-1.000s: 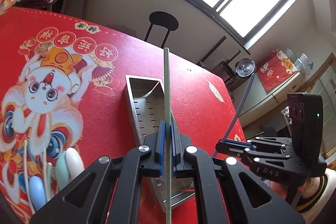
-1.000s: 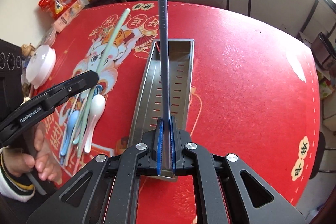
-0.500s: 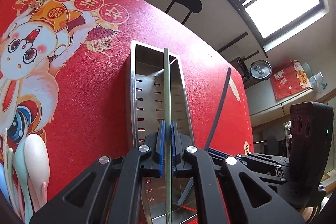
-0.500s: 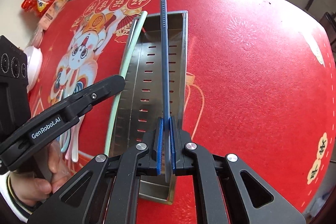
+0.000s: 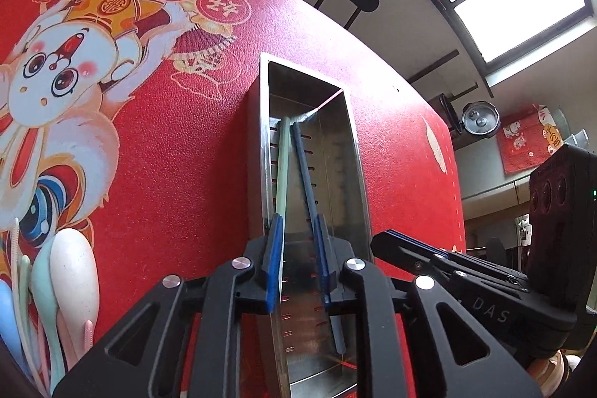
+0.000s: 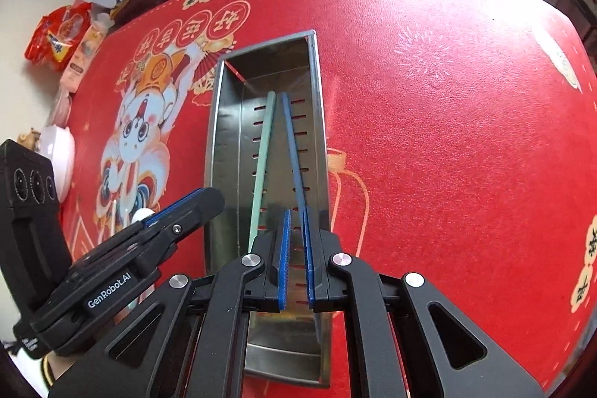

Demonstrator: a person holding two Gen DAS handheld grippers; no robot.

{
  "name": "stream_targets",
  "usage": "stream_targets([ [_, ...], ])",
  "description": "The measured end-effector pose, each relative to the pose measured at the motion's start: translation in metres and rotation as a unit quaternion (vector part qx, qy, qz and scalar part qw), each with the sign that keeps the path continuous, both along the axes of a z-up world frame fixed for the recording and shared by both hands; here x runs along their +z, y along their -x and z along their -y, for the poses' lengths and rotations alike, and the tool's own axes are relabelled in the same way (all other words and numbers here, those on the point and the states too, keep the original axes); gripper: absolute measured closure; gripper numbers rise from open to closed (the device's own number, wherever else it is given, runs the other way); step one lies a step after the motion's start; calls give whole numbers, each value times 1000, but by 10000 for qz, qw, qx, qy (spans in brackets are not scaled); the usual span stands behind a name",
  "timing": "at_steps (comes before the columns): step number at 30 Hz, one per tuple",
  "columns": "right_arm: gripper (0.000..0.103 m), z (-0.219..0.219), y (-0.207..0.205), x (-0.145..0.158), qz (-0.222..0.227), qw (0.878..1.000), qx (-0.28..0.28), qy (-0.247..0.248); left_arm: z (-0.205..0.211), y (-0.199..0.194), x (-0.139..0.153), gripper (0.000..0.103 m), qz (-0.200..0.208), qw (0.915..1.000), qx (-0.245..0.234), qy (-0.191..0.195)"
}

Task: Organize utensils
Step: 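Lower both sticks into the steel tray and open both grippers, then move both tools back over the remaining spoons and chopsticks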

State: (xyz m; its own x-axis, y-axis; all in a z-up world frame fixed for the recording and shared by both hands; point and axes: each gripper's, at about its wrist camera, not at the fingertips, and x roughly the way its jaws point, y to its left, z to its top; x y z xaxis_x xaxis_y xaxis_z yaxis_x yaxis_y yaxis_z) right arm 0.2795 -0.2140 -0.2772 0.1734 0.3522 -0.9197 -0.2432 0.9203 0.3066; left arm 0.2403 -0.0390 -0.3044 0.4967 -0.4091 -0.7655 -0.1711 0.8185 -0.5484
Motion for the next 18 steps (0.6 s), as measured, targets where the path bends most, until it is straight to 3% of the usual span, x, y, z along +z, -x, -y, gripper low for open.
stream_targets([
  [2, 95, 2, 6, 12, 147, 9999, -71, -54, -7, 4, 12, 72, 161, 9999, -1, -53],
  [4, 95, 3, 14, 25, 364, 9992, -120, -87, -16, 10, 26, 47, 367, 9992, -23, -144],
  [5, 95, 4, 19, 32, 476, 9987, -132, -139, -21, 13, 34, 40, 458, 9987, -34, -229],
  [6, 95, 6, 24, 38, 558, 9981, -127, -242, -26, 16, 40, 20, 511, 9980, -42, -365],
  [7, 95, 7, 28, 43, 636, 9973, -145, -335, -33, 19, 47, 8, 558, 9970, -40, -533],
  [8, 92, 9, 34, 48, 726, 9964, -195, -396, -40, 23, 54, 6, 648, 9958, -28, -649],
  [9, 78, 10, 39, 53, 805, 9954, -240, -454, -47, 28, 60, 6, 735, 9946, -32, -733],
  [10, 61, 11, 44, 57, 880, 9944, -283, -513, -55, 33, 65, 6, 776, 9931, -40, -876],
  [11, 33, 12, 49, 61, 961, 9932, -352, -552, -62, 36, 69, 6, 782, 9914, -48, -1044],
  [16, 33, 10, 78, 72, 1269, 9885, -477, -673, -104, 68, 81, 6, 774, 9820, -173, -1714],
  [18, 22, 6, 89, 69, 1301, 9873, -541, -730, -119, 85, 82, 6, 827, 9768, -217, -1964],
])
